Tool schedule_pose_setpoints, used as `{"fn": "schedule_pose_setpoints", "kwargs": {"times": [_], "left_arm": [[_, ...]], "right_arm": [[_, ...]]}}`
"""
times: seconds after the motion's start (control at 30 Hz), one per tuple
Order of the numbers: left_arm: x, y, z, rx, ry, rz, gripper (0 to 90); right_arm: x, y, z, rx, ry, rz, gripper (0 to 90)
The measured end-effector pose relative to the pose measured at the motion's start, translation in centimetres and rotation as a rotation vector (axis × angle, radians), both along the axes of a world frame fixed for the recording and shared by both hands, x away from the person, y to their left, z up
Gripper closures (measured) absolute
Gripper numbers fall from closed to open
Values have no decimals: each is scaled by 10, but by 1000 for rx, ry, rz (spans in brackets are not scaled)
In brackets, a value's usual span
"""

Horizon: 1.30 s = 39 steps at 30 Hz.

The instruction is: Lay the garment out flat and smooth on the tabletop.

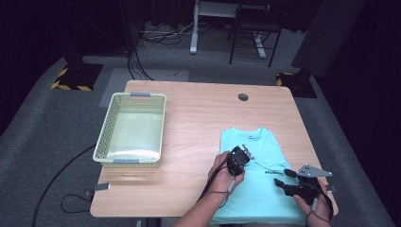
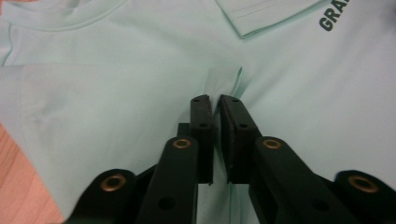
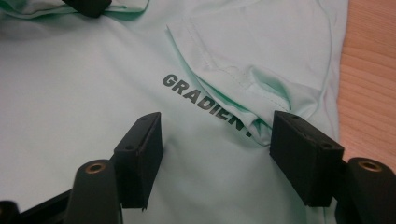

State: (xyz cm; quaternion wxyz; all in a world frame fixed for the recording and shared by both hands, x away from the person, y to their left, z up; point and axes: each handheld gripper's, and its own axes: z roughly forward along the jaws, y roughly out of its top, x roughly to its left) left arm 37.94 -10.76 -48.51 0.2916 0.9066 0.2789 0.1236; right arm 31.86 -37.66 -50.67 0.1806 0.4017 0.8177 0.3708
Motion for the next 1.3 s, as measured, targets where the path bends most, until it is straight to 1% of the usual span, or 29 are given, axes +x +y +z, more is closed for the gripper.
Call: {"fn": "schedule_pose_setpoints", "kwargs": {"times": [0.07, 0.13, 0.3, 0.4, 0.47, 0.67, 0.7, 0.73, 0.77, 0.83, 0.87, 0.9, 0.93, 0.97, 1.0, 1.07, 1.1, 1.2, 1.23, 1.27, 1.3], "left_arm": [[0, 3, 3, -7, -14, 16, 870], [-1, 6, 8, -25, -20, 22, 872], [-3, 17, 19, -52, -54, 40, 872], [-3, 27, 26, -75, -74, 71, 866], [-3, 36, 30, -82, -77, 91, 863], [-3, 63, 40, -91, -101, 150, 864], [-3, 68, 41, -92, -104, 159, 864], [-2, 73, 42, -92, -109, 169, 864], [-2, 77, 42, -100, -113, 184, 865], [-1, 88, 42, -112, -118, 210, 866], [-1, 94, 41, -112, -117, 226, 866], [-1, 94, 41, -112, -117, 226, 866], [0, 101, 41, -100, -119, 244, 866], [0, 101, 41, -100, -119, 244, 866], [0, 107, 40, -96, -121, 262, 866], [0, 115, 40, -86, -124, 282, 862], [0, 120, 39, -85, -131, 308, 855], [-3, 136, 34, -85, -149, 406, 763], [-4, 142, 33, -89, -143, 437, 711], [-6, 148, 31, -107, -135, 460, 651], [-8, 151, 29, -128, -122, 467, 615]], "right_arm": [[0, 0, 0, 0, 0, 0, 347], [0, 0, 0, 0, 0, 0, 347], [0, 0, 0, -1, 0, 0, 348], [0, 0, 0, -3, -1, -1, 350], [-1, 1, 0, -6, -2, -1, 352], [-1, 1, 0, -7, -3, 1, 356], [-1, 1, 0, -9, -5, 1, 379], [-2, 1, 1, -11, -13, 6, 425], [-3, 1, 1, -12, -18, 14, 447], [-5, 3, 2, -31, -35, 0, 463], [-5, 4, 3, -42, -44, -5, 466], [-5, 4, 3, -42, -44, -5, 466], [-6, 6, 7, -36, -46, 1, 460], [-6, 6, 7, -36, -46, 1, 460], [-6, 7, 9, -29, -47, 6, 458], [-7, 7, 15, -8, -49, 7, 457], [-7, 8, 18, 3, -49, 9, 456], [-6, 8, 26, 37, -44, 10, 454], [-5, 8, 28, 42, -43, 12, 453], [-4, 8, 30, 43, -43, 12, 453], [-1, 8, 33, 43, -44, 11, 453]]}}
